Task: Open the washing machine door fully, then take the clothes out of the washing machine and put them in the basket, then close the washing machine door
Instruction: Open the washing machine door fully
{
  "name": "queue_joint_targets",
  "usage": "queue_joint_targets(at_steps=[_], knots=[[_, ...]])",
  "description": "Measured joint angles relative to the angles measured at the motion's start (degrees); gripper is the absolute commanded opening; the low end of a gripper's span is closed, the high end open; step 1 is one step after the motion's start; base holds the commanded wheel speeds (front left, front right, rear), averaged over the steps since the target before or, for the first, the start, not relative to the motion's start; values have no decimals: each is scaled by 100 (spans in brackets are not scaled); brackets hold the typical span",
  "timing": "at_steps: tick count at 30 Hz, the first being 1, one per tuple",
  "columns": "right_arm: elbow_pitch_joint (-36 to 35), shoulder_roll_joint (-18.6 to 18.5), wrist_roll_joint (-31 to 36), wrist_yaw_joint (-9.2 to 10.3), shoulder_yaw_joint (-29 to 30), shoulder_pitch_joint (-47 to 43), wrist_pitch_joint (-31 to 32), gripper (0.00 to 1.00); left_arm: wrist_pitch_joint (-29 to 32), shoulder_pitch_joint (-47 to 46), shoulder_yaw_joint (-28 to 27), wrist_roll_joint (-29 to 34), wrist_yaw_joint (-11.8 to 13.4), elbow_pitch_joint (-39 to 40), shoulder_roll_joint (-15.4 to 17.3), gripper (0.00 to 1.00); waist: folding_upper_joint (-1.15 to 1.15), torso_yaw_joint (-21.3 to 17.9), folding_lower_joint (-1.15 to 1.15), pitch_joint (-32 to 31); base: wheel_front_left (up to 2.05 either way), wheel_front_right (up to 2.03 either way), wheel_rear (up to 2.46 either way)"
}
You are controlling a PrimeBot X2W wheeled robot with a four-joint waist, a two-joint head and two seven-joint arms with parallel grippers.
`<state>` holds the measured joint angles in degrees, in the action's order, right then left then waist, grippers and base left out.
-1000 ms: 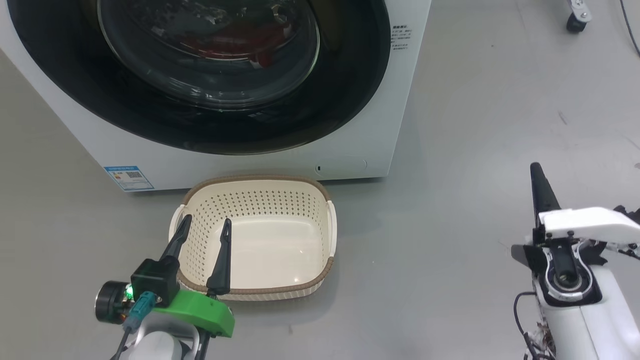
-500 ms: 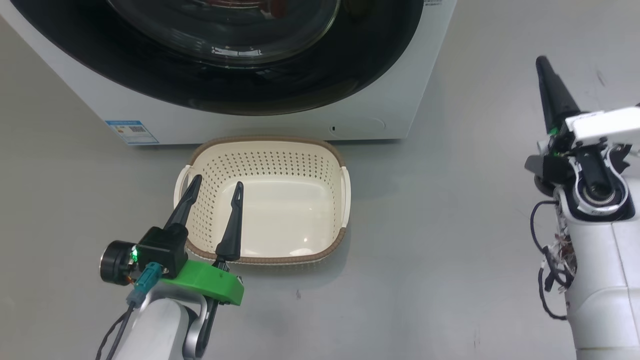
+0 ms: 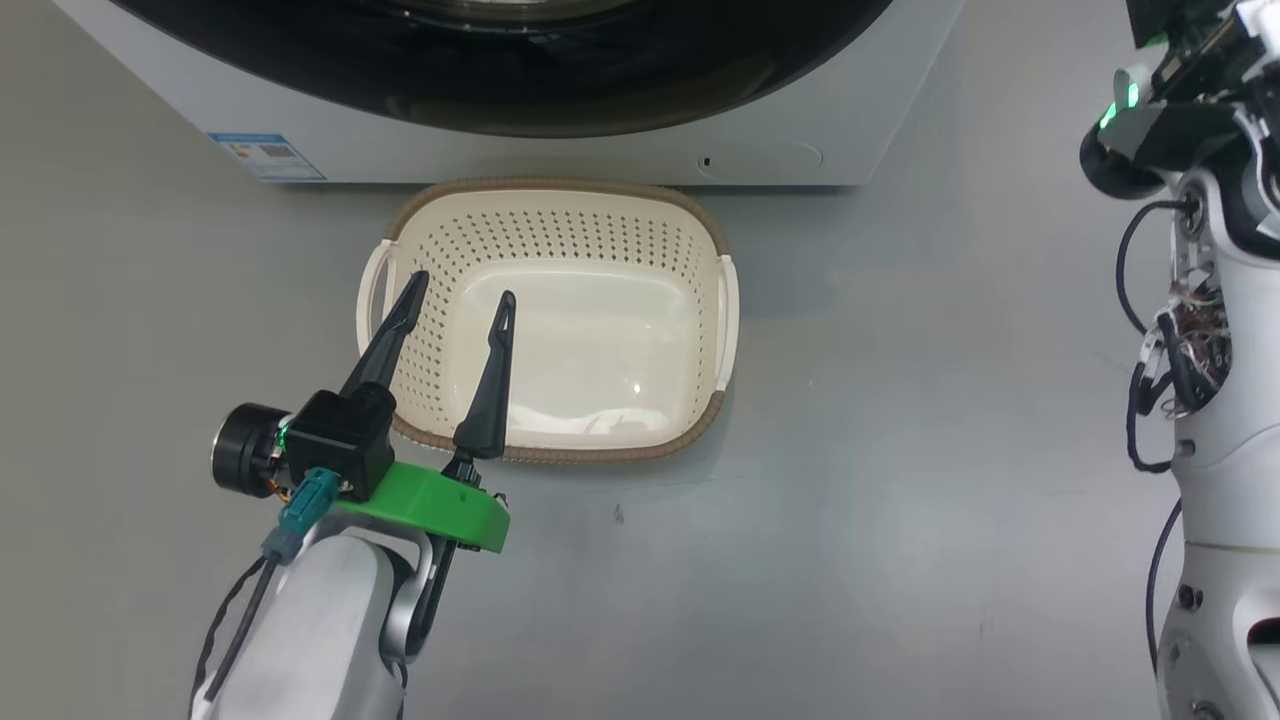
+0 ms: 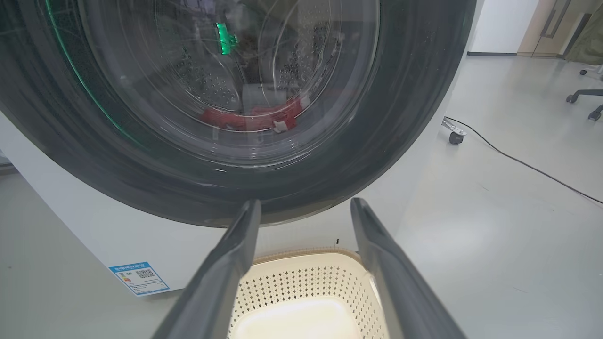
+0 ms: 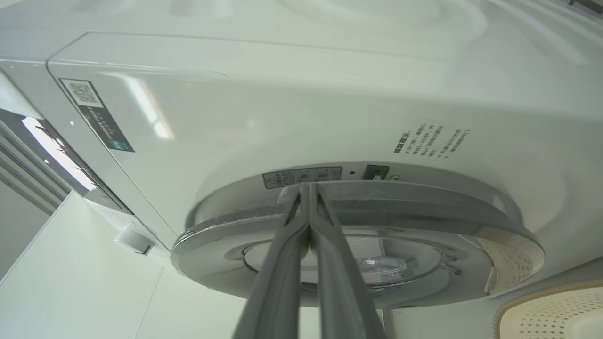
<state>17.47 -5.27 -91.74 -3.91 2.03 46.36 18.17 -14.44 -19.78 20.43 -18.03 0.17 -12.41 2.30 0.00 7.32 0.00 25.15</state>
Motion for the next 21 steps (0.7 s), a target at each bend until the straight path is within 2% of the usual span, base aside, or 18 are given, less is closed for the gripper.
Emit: queue_joint_targets(at_steps=[8,21], knots=[[165,-322,1,125,-191,627,493,0,-1,-253,113,5,-5,1,-15,100,0,159,0,403,0,0,0],[533,-698,22,521,-464,1507,1160,0,-1,-577,426,-218,2,121,-37,100,0,497,0,863,0,0,0]])
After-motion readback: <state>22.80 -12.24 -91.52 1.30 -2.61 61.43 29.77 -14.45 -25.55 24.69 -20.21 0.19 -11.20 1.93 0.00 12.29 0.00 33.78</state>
